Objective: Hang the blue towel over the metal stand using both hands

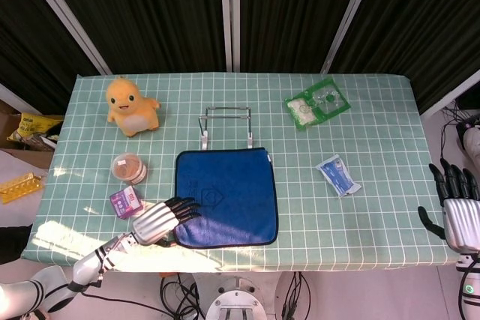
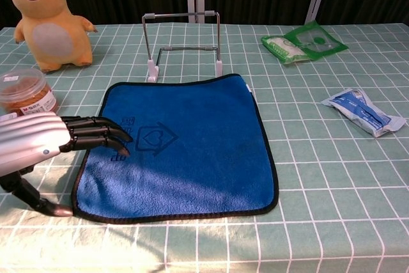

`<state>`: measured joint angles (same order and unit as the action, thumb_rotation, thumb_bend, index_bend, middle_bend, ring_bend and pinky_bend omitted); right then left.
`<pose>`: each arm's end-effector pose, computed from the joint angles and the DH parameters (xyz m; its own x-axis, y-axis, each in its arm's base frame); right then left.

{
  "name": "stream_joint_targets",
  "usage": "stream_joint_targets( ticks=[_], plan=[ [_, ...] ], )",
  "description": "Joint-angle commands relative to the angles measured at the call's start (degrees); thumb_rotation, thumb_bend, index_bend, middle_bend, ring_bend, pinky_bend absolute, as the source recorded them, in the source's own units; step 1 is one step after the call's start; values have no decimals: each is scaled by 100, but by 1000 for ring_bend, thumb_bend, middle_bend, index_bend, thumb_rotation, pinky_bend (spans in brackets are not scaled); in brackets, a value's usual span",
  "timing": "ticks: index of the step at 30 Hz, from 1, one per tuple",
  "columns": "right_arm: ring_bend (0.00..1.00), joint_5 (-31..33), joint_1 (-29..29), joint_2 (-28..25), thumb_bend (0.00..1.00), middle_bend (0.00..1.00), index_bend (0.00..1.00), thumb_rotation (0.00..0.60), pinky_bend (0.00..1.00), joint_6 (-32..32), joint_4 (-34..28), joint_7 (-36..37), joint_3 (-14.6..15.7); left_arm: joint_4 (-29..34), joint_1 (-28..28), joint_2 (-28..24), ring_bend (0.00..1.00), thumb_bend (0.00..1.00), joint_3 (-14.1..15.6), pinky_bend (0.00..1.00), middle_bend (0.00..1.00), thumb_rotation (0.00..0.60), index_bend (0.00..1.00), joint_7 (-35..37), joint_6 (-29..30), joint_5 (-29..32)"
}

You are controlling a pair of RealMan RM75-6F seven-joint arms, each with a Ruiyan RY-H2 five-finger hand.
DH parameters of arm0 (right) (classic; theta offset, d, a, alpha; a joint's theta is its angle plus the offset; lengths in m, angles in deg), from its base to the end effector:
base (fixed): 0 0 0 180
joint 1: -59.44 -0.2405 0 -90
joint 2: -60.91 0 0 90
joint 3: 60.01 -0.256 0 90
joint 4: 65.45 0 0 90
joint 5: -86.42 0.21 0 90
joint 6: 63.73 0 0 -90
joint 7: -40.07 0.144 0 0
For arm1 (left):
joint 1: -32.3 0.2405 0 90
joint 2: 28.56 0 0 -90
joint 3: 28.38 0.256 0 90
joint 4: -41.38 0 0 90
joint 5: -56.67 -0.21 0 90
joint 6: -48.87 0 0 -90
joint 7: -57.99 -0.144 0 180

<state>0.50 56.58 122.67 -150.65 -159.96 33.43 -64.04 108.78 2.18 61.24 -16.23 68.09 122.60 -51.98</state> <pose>-0.3092 -0.1740 0.1758 0.5011 0.0338 0.8647 -0.8654 0.0238 0.5005 -0.2321 0.2223 -0.0285 0.5054 0.2851 0.8144 0.6593 -0.7366 -0.1512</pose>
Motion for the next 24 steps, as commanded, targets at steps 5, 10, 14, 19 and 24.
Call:
stream_joint_targets(
  ticks=[5,10,14,19,24],
  plan=[
    [0,-16,0,24,296,0,0,600,0,-4,9,-20,8,-48,-13,73,100,76,47,247,139,600,260,221,23,-1],
    [0,0,8,22,296,0,0,600,0,6,30,-3,13,-252,-19,277,100,116,1,247,145,600,295,458,108,22],
    [0,12,8,11,296,0,0,600,0,13,40,10,8,-393,-57,417,100,159,-35,247,147,600,314,576,126,30],
    [0,45,0,13,295,0,0,600,0,45,66,35,1,-522,-63,535,107,242,-115,249,157,600,358,647,237,73],
    [0,63,-13,27,296,0,0,600,0,88,88,29,7,-628,-35,613,116,321,-124,254,172,600,437,698,285,121]
  ],
)
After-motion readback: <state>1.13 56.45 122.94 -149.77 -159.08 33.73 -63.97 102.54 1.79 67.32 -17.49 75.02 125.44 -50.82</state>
